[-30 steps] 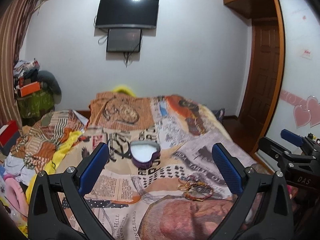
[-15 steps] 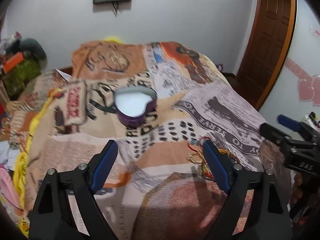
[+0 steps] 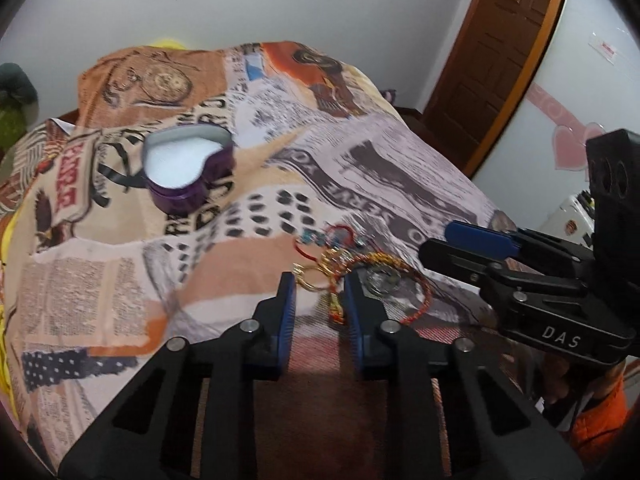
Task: Organize jewelry
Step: 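Lower the left tool and close it on the orange beaded bracelet while the right tool approaches the pile, then close the right tool on a silver ring while the left tool lifts the bracelet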
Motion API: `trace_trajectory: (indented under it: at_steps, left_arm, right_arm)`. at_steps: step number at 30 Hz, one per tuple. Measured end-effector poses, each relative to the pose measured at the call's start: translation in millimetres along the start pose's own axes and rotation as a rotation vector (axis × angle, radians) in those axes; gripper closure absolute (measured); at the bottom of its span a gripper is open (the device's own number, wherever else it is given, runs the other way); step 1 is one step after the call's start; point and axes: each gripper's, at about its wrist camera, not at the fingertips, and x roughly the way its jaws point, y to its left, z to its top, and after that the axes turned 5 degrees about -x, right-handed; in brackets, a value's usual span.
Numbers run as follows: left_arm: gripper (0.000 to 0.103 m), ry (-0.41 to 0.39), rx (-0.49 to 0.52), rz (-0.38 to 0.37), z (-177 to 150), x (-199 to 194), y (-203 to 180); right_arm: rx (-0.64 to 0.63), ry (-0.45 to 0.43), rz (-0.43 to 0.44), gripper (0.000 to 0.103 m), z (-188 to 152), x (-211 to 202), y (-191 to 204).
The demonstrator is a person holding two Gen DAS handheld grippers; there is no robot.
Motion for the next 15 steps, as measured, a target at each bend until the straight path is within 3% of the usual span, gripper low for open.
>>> trace_trajectory:
  at_steps: [5,15]
  left_arm:
    - [0.099,0.007,-0.006,0.003,-2.3,3.4,-3.3]
    - [0.100,-0.108,-0.013,0.000,3.7,-29.4,-2.9]
  right_arm:
    - [-0.005,0.015,0.020,0.069,-1.9,2.3,2.4]
    - [-0.002,-0.005,0.032,0.070,2.3,-9.5,7.2]
